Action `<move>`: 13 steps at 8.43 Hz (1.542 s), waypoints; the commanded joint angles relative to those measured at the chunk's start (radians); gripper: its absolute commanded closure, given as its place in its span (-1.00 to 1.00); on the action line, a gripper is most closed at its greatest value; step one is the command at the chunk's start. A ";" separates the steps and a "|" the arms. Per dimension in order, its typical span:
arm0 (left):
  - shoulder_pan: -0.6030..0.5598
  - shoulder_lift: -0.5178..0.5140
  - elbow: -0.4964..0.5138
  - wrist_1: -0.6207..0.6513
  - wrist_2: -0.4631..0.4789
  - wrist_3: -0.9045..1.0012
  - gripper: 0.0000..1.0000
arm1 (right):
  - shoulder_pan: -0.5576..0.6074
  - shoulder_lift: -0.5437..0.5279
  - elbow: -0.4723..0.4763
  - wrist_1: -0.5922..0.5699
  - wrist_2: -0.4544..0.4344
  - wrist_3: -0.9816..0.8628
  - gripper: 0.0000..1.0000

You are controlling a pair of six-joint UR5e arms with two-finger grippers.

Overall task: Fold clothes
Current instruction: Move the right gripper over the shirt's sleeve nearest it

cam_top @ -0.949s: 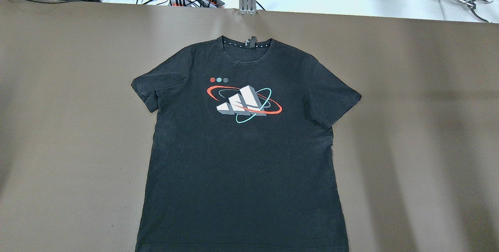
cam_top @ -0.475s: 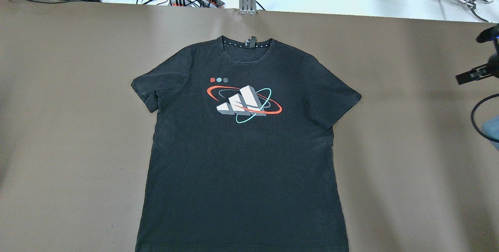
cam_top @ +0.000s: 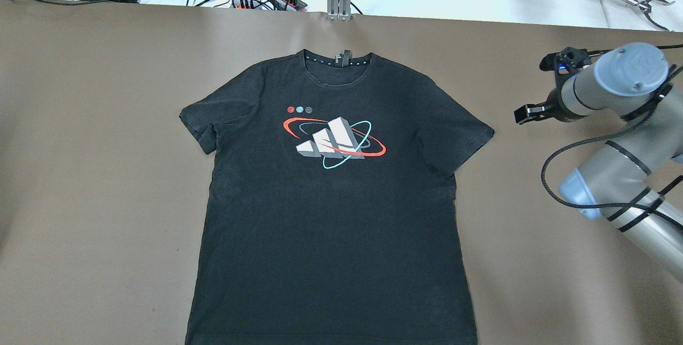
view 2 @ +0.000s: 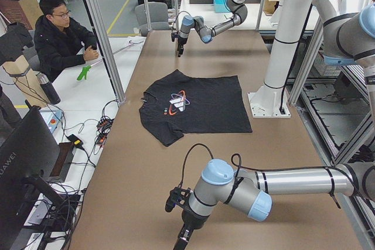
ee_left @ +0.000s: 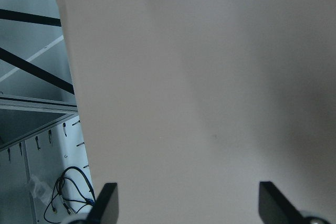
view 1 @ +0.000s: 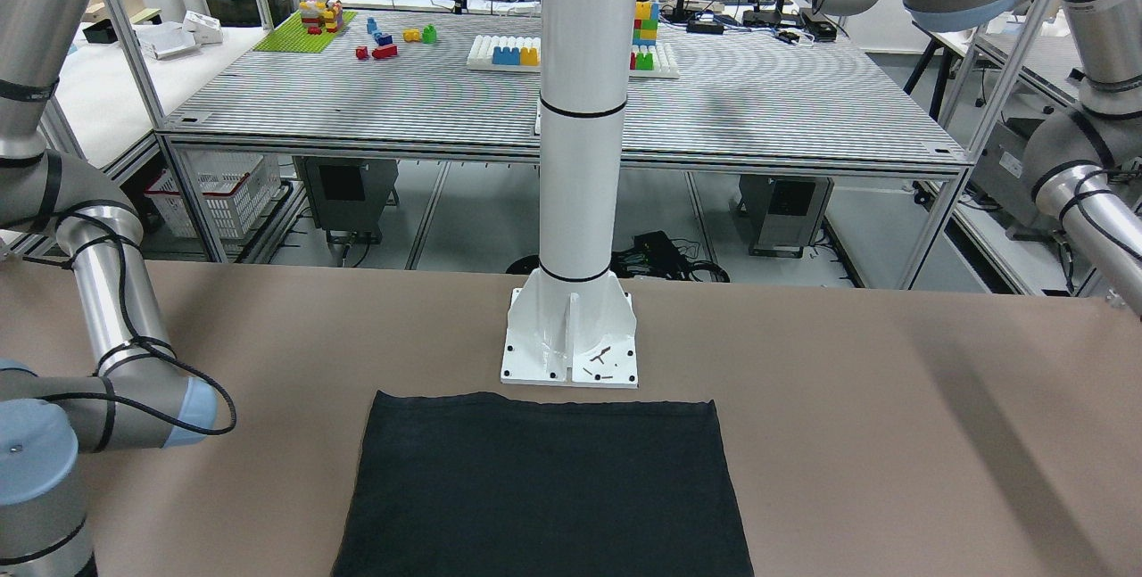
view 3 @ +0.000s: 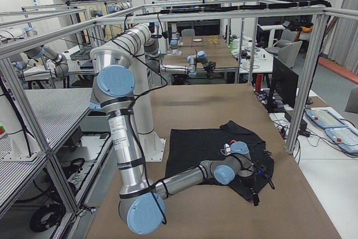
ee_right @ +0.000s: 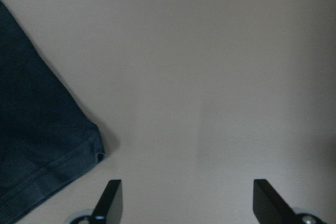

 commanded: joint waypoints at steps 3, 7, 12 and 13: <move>0.003 -0.006 0.020 -0.007 -0.002 -0.016 -0.88 | -0.077 0.076 -0.188 0.151 -0.003 0.138 -0.72; 0.002 -0.003 0.009 -0.009 -0.001 -0.016 -0.88 | -0.094 0.088 -0.218 0.177 -0.003 0.224 -0.44; -0.001 0.029 -0.008 -0.029 -0.004 -0.004 -0.88 | -0.109 0.114 -0.245 0.177 -0.003 0.230 0.32; -0.001 0.045 -0.006 -0.065 -0.005 -0.012 -0.88 | -0.108 0.128 -0.250 0.177 -0.005 0.230 0.99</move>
